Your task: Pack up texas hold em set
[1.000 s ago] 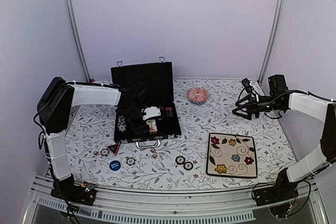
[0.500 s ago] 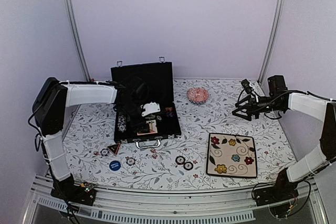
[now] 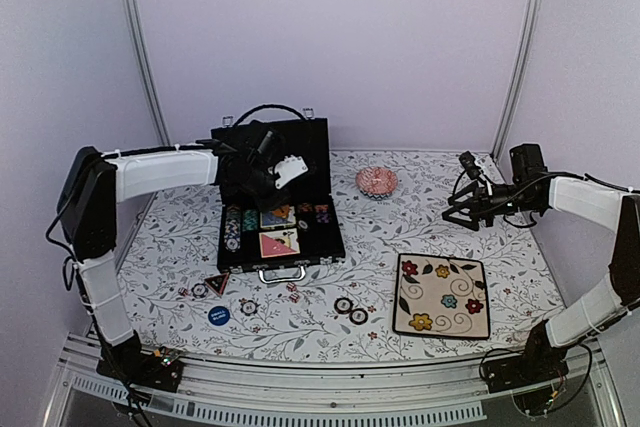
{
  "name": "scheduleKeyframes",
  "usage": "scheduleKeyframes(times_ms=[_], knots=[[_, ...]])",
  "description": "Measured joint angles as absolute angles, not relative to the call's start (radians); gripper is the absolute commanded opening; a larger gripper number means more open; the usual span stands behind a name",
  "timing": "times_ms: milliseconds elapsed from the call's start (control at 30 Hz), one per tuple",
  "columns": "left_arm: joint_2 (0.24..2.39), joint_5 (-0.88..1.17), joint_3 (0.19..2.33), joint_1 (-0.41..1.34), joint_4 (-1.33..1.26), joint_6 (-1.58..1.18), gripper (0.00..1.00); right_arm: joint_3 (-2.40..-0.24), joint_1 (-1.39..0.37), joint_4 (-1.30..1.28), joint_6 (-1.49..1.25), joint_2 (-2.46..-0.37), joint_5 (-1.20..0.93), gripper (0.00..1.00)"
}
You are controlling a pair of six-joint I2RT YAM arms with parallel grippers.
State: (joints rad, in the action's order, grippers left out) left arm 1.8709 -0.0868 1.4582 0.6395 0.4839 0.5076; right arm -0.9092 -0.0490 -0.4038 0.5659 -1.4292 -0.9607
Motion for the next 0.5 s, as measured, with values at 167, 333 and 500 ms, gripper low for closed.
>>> scheduleKeyframes(times_ms=[167,333,500], knots=[[1.965,-0.126,1.459,0.646,0.482,0.449,0.29,-0.909,-0.049,-0.404,0.566,-1.429,-0.961,0.77],[1.993,-0.128,1.419,0.668,0.476,0.425,0.28,-0.909,-0.049,-0.404,0.566,-1.429,-0.961,0.78],[1.993,-0.123,1.374,0.693,0.464,0.418,0.29,-0.909,-0.049,-0.404,0.566,-1.431,-0.961,0.77]])
